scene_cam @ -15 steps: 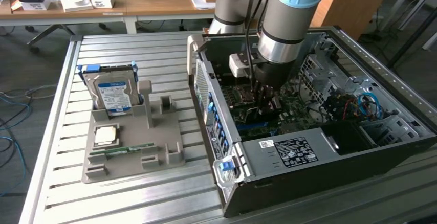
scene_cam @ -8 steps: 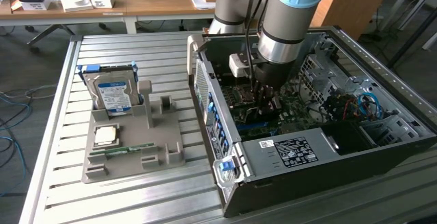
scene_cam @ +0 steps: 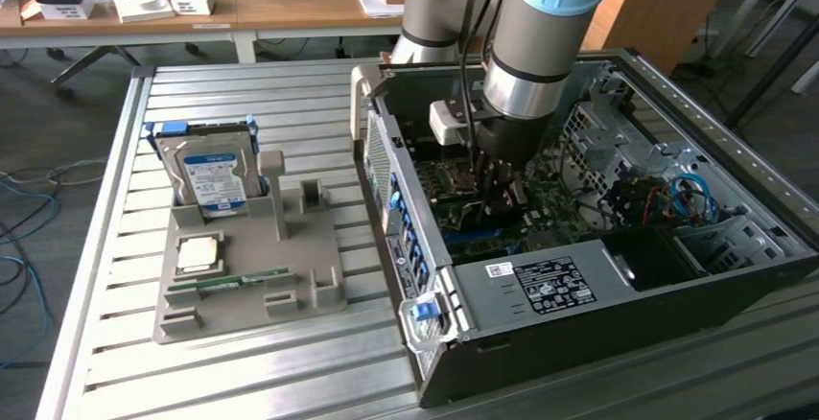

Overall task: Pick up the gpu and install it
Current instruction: 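Insert the gpu into the slot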

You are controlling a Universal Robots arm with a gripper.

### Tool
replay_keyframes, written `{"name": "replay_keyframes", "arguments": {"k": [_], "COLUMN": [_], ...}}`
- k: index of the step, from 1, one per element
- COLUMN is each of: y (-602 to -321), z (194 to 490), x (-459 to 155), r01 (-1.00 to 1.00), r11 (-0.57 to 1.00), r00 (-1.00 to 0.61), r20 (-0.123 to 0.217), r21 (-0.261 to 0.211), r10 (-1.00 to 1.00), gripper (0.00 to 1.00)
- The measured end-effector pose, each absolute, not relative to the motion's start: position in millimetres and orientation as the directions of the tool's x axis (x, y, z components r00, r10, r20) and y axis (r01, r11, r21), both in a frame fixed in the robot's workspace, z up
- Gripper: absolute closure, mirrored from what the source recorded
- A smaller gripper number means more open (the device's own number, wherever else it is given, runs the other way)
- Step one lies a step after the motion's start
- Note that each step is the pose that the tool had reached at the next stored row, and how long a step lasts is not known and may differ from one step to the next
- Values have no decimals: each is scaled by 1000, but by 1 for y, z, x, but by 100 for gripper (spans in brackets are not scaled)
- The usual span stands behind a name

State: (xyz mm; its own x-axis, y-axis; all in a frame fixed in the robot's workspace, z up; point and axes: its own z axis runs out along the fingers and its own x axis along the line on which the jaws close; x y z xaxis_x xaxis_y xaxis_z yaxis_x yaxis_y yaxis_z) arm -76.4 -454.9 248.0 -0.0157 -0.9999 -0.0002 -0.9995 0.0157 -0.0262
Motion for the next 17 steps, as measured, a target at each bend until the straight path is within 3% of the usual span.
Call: {"name": "replay_keyframes", "arguments": {"k": [13, 14, 17], "y": [-455, -455, -455], "z": [247, 247, 248], "x": [-76, -76, -76], "r01": [-1000, -1000, -1000], "r11": [16, 16, 16], "r00": [-16, -16, -16], "r20": [0, 0, 0], "r21": [-26, -26, -26], "r10": [-1000, -1000, -1000], "gripper": [73, 67, 67]}}
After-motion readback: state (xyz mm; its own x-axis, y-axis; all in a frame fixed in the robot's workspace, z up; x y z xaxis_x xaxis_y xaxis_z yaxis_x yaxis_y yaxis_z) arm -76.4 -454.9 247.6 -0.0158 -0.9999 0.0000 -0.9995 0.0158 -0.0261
